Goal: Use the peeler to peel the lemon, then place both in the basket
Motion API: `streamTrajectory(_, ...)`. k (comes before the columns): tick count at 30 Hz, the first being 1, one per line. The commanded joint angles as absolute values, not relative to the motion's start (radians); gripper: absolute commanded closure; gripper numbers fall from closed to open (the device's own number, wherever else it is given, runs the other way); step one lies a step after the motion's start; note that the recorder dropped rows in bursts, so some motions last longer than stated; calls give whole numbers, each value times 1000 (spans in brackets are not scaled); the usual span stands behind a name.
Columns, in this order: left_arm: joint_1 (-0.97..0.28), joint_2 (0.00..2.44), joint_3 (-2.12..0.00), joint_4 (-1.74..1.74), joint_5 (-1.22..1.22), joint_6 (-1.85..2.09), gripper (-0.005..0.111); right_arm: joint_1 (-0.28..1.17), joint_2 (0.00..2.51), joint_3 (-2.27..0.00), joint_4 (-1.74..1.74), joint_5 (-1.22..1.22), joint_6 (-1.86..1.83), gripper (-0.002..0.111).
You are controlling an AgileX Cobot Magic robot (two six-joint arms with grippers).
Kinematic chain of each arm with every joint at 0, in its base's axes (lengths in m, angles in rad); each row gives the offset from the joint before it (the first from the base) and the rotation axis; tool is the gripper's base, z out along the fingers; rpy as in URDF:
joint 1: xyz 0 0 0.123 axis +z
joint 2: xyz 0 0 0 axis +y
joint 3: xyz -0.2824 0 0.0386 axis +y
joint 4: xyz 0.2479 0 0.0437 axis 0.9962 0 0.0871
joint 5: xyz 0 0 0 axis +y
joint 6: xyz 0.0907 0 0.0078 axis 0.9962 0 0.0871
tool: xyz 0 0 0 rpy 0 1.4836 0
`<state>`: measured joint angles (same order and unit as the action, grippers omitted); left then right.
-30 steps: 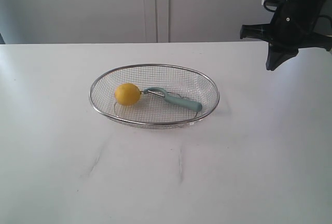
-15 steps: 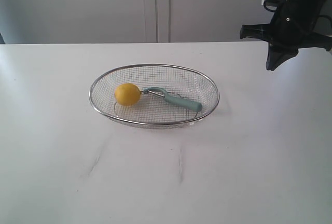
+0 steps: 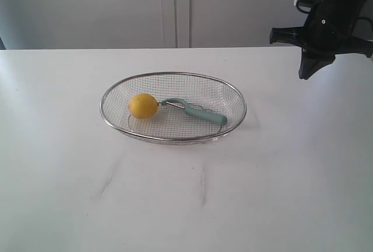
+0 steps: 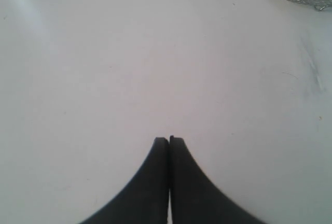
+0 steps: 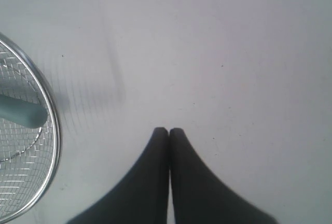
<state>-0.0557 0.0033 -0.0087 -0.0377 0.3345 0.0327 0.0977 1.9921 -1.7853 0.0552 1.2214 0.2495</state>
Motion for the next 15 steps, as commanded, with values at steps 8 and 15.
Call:
streamTrajectory(8, -53, 0, 0, -44, 338, 26, 107, 99, 1856, -1790, 52, 1221, 251, 108)
streamTrajectory(15, -53, 0, 0, -44, 338, 26, 107, 99, 1763, -1790, 52, 1221, 251, 108)
